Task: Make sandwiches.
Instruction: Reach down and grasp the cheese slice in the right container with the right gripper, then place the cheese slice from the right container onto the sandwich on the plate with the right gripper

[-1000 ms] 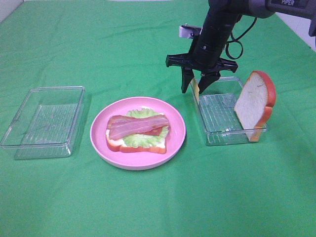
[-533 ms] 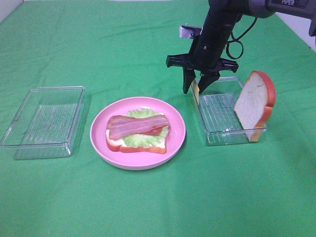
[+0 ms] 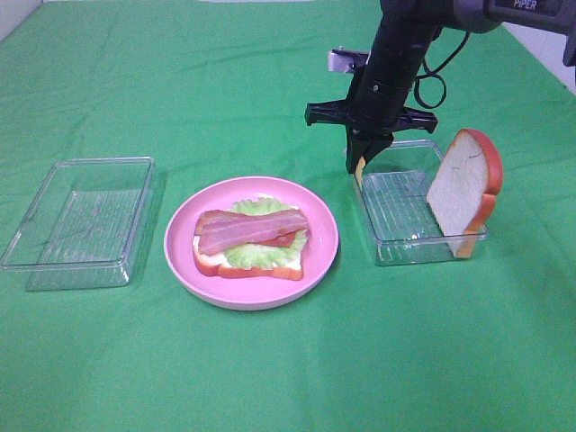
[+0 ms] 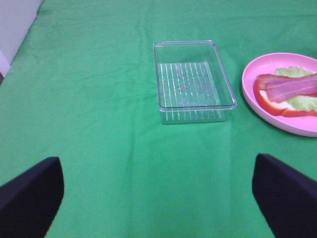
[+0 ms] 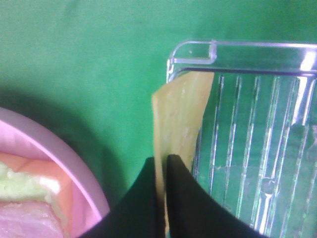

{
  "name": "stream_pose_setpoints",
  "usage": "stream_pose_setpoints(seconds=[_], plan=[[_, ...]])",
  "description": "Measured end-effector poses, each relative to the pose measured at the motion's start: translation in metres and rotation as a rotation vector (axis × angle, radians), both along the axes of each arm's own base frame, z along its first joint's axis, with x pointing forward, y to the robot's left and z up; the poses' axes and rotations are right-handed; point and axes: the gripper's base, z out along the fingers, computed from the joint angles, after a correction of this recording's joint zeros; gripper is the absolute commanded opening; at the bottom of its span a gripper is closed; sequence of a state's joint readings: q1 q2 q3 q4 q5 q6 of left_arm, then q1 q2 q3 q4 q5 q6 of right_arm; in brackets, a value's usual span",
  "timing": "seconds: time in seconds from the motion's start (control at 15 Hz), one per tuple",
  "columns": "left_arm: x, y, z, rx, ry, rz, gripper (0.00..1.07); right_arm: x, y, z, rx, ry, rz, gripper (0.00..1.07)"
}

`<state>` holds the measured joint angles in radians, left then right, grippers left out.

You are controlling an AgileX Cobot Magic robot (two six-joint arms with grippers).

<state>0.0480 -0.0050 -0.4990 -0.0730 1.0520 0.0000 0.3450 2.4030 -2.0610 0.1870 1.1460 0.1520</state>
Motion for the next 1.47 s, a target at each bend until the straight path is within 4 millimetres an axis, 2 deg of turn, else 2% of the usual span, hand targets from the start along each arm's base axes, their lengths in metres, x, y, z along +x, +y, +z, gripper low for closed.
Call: stream_pose_setpoints(seconds=[0.27,0.47,0.73,0.8,0.87,0.93,1.0,1.13,1.27,1.4,1.47], plan=[[0.000,0.000,0.000,0.000,0.000,0.000,0.96,-0.002,-0.001,0.002,-0.008,0.020,0.004,0.00],[0.000,0.000,0.000,0.000,0.000,0.000,0.96,-0.004,-0.001,0.023,0.007,-0.022,0.004,0.00],[0.000,0.000,0.000,0.000,0.000,0.000,0.96,-0.010,-0.004,0.058,0.029,-0.082,0.006,0.00],[0.000,0.000,0.000,0.000,0.000,0.000,0.96,-0.017,-0.005,0.084,0.046,-0.107,0.010,0.00],[0.000,0.000,0.000,0.000,0.000,0.000,0.96,-0.023,-0.007,0.101,0.060,-0.137,0.011,0.00],[0.000,0.000,0.000,0.000,0.000,0.000,0.96,-0.027,-0.008,0.110,0.068,-0.150,0.012,0.00],[0.000,0.000,0.000,0.000,0.000,0.000,0.96,-0.039,-0.011,0.125,0.087,-0.162,0.017,0.00],[0.000,0.000,0.000,0.000,0.000,0.000,0.96,-0.072,-0.014,0.130,0.207,-0.198,0.022,0.00],[0.000,0.000,0.000,0.000,0.000,0.000,0.96,-0.105,-0.010,0.121,0.406,-0.199,0.017,0.00],[0.000,0.000,0.000,0.000,0.000,0.000,0.96,-0.124,-0.005,0.112,0.554,-0.175,0.023,0.00],[0.000,0.000,0.000,0.000,0.000,0.000,0.96,-0.133,-0.001,0.101,0.632,-0.141,0.019,0.00]])
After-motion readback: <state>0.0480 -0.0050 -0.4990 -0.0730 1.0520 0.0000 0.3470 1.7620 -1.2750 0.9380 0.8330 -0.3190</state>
